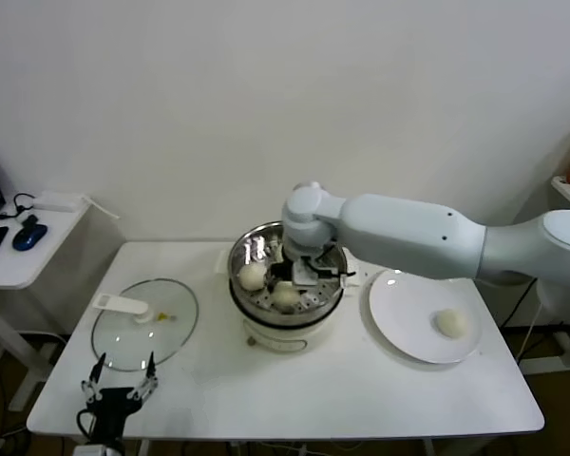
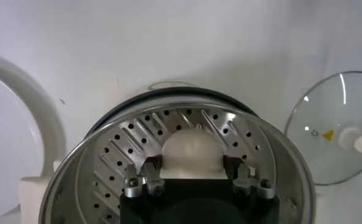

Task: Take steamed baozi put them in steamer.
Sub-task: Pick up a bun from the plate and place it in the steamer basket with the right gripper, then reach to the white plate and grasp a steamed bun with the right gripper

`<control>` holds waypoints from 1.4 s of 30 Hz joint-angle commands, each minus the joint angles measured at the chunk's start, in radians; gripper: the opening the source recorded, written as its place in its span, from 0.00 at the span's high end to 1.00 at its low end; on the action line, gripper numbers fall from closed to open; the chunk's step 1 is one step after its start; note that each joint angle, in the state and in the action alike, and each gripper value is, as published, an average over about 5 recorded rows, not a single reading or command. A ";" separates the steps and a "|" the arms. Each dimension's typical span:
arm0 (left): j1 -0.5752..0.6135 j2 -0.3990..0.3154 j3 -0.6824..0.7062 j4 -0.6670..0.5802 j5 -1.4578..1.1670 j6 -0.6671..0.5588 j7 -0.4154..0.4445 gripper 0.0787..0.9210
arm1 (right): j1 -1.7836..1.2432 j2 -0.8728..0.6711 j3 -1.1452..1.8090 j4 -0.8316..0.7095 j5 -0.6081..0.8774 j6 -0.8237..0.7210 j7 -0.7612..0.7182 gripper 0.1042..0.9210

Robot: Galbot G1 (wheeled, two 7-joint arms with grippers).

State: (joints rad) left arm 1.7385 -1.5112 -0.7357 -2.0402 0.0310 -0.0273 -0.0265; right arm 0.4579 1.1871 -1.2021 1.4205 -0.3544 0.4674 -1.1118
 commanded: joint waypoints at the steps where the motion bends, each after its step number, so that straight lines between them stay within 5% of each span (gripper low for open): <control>1: -0.004 0.000 0.001 0.007 0.002 0.002 -0.001 0.12 | -0.041 0.016 -0.001 -0.008 -0.037 0.020 -0.003 0.31; 17: -0.008 -0.002 0.002 0.016 0.003 -0.001 -0.003 0.12 | -0.057 0.018 0.011 -0.029 -0.024 0.021 -0.002 0.30; 25: -0.006 -0.002 0.002 0.021 0.001 -0.004 -0.004 0.12 | -0.038 0.018 0.036 -0.032 -0.008 0.034 -0.008 0.14; 30: -0.006 -0.002 0.002 0.021 0.000 -0.005 -0.005 0.12 | -0.003 0.003 0.041 -0.025 0.024 0.042 -0.017 0.12; 37: -0.008 -0.001 0.000 0.021 -0.007 -0.007 -0.004 0.12 | 0.111 -0.082 0.039 -0.008 0.131 0.003 -0.059 0.12; 42: -0.024 -0.001 0.005 0.017 -0.038 -0.020 0.009 0.12 | 0.246 -0.191 -0.022 -0.032 0.323 -0.157 -0.069 0.12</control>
State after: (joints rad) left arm 1.7284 -1.5131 -0.7346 -2.0178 0.0227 -0.0357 -0.0298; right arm 0.5090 1.1425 -1.1676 1.4030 -0.2776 0.4818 -1.1540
